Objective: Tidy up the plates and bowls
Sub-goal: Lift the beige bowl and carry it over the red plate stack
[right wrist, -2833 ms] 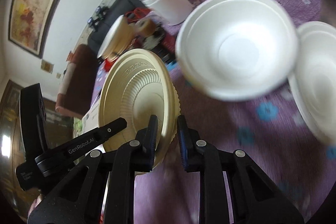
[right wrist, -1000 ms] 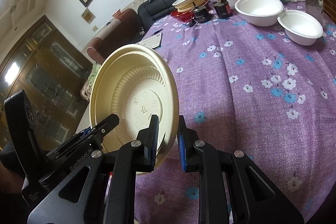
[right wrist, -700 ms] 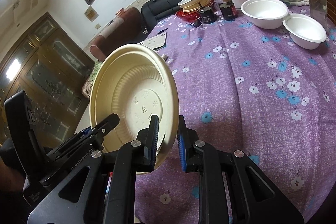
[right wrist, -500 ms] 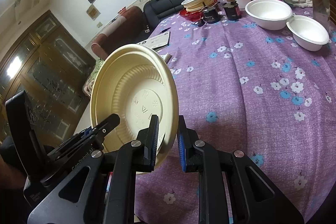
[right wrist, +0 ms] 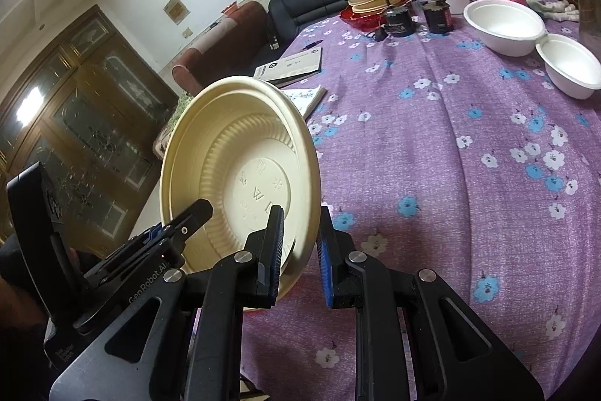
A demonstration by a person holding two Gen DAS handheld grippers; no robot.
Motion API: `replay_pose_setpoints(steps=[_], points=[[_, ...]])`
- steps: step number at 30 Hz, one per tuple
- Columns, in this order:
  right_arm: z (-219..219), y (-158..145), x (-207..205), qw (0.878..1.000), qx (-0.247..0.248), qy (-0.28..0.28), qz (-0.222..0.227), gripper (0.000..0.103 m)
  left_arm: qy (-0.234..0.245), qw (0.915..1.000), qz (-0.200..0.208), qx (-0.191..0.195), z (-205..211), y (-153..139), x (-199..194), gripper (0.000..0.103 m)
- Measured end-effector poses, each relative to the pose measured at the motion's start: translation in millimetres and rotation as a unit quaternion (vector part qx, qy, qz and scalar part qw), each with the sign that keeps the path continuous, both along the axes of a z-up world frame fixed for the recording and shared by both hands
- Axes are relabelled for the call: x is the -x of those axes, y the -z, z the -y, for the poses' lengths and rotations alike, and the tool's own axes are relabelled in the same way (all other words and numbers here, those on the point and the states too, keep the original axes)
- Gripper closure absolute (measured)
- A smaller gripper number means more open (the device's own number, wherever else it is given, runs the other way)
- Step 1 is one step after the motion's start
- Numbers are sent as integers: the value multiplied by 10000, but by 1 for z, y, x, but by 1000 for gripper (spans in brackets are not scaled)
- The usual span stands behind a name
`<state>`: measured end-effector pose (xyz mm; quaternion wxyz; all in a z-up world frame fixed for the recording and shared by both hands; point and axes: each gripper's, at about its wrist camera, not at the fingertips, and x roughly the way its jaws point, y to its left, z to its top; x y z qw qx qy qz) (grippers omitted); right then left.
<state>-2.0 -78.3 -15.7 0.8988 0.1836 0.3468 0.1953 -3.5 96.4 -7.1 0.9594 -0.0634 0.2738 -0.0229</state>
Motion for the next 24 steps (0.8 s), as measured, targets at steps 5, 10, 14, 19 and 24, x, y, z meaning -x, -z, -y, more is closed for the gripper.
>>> replay_pose_setpoints(steps=[5,10,14,19,24], points=[[-10,0,-4,10000,34,-83,-2,86,-73,9999,77,44,-10,-2,1,87],[-18,2,-8,9999,53,-154,-32,86,-120,9998,128,75,-18,-3,1,87],[-25,2,-11,9997,91,-206,-44,86,-167,9997,135,101,-25,-1,1,87],[-40,0,-20,9992,62,-386,-115,86,-240,9994,42,228,-44,1,-1,87],[-73,-10,-28,9974,131,-704,-19,86,-465,9987,54,184,-73,-11,-1,87]])
